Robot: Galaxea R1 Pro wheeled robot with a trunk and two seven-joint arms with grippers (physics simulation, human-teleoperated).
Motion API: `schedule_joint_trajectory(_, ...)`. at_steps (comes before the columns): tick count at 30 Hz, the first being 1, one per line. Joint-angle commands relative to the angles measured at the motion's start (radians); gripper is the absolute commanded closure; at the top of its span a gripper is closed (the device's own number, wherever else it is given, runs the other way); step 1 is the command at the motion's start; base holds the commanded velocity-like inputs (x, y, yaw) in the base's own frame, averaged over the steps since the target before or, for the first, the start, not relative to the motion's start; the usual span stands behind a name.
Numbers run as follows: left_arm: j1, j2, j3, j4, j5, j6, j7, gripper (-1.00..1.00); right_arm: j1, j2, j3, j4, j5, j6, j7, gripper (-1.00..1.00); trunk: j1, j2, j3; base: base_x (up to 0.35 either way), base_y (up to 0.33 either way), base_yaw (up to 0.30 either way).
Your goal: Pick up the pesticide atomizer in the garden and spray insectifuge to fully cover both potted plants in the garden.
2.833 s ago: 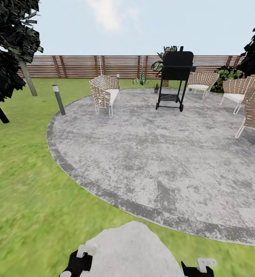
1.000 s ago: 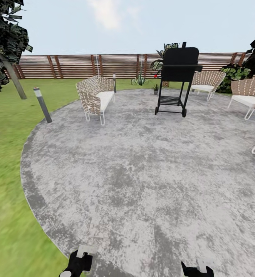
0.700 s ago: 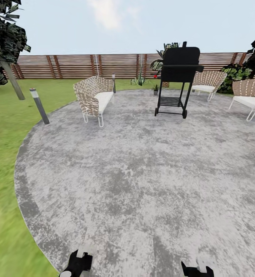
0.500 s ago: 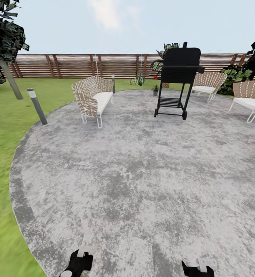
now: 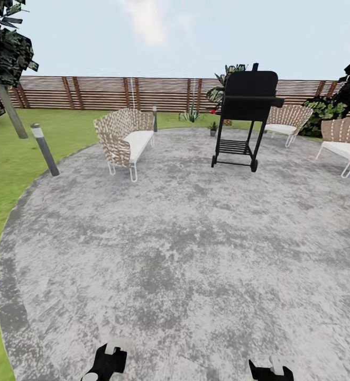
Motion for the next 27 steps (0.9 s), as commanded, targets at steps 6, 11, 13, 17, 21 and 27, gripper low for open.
schedule_joint_trajectory(6,-0.001,0.000,-0.009,0.001,0.009,-0.004,0.004,1.00,-0.001,0.000,0.007,0.001,-0.011,-0.003,0.005,-1.00,0.000,0.000,-0.001,0.334,-0.088,0.000)
schedule_joint_trajectory(11,-0.001,0.000,-0.009,0.001,0.010,-0.004,0.005,1.00,-0.001,0.000,0.007,0.001,-0.011,-0.003,0.005,-1.00,0.000,0.000,-0.001,0.334,-0.076,0.000)
schedule_joint_trajectory(13,-0.001,0.000,-0.009,0.001,0.010,-0.004,0.005,1.00,-0.001,0.000,0.007,0.001,-0.011,-0.004,0.005,-1.00,0.000,0.000,-0.001,0.334,-0.016,0.000)
schedule_joint_trajectory(17,-0.001,0.000,-0.009,0.001,0.010,-0.004,0.005,1.00,-0.001,0.000,0.007,0.001,-0.011,-0.003,0.005,-1.00,0.000,0.000,-0.001,0.334,-0.003,0.000)
schedule_joint_trajectory(21,-0.001,0.000,-0.009,0.001,0.009,-0.004,0.005,1.00,-0.001,0.000,0.007,0.001,-0.011,-0.003,0.005,-1.00,0.000,0.000,-0.001,0.334,0.000,0.000)
schedule_joint_trajectory(27,-0.001,0.000,-0.009,0.001,0.010,-0.004,0.005,1.00,-0.001,0.000,0.007,0.001,-0.011,-0.003,0.005,-1.00,0.000,0.000,-0.001,0.335,0.000,0.000)
